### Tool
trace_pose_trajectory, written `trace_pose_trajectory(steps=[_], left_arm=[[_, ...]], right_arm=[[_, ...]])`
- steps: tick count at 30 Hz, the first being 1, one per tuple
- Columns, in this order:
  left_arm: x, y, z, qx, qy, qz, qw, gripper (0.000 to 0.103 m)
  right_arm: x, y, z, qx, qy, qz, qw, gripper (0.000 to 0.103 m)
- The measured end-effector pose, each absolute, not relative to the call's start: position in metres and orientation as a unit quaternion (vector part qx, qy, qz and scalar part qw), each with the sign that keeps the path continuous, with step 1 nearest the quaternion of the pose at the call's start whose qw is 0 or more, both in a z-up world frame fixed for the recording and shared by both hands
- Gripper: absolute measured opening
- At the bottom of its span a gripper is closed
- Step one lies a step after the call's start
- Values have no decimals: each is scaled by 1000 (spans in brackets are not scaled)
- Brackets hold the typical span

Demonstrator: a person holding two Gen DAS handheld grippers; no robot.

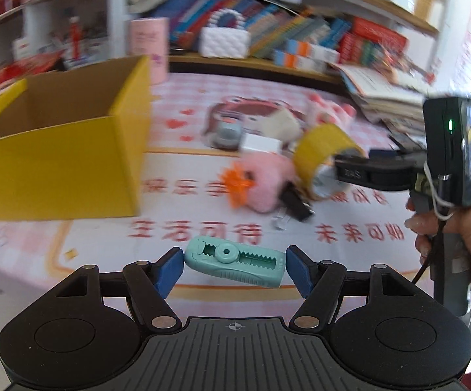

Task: Organize objects
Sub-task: 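Grasp the green stapler with the left gripper while the right gripper grasps the yellow tape roll, then carry the green stapler and tape roll over the yellow box with both grippers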

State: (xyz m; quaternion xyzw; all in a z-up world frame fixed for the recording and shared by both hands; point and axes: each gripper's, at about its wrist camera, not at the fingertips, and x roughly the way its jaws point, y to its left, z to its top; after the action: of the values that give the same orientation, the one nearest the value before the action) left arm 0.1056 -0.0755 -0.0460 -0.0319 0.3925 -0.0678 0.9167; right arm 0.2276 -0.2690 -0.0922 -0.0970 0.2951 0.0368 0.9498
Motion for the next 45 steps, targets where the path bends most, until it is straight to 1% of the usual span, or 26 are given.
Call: trace_pose_trajectory(steps=[2, 3, 4, 8, 13, 17, 20, 24, 32, 45], left_arm=[[100, -64, -40, -49, 389, -54, 918, 69], [96, -57, -37, -55, 386, -47, 920, 69], [94, -52, -35, -60, 383, -42, 921, 69], [84, -33, -28, -75, 371, -24, 925, 69], [74, -8, -23, -96, 354, -6, 930, 69], [68, 15, -22, -112, 342, 2, 933, 69], [62, 35, -20, -120, 332, 0, 936, 69], [51, 63, -14, -124, 321, -9, 939, 69], [24, 120, -5, -120, 307, -16, 944, 69], [4, 177, 0, -106, 293, -42, 949, 69]], right_arm=[[229, -268, -91, -100, 286, 38, 952, 29], [229, -268, -90, -101, 282, 41, 953, 23], [228, -269, -89, -102, 277, 44, 955, 12], [219, -276, -77, -83, 256, 16, 963, 11], [188, -276, -49, -53, 250, 9, 967, 10], [154, -256, -29, -28, 257, 36, 965, 10], [130, -230, -20, -9, 281, 66, 957, 10], [99, -185, -15, 7, 314, 109, 943, 10], [47, -91, -14, -25, 328, 173, 928, 10], [19, -24, -18, -22, 333, 164, 928, 10]])
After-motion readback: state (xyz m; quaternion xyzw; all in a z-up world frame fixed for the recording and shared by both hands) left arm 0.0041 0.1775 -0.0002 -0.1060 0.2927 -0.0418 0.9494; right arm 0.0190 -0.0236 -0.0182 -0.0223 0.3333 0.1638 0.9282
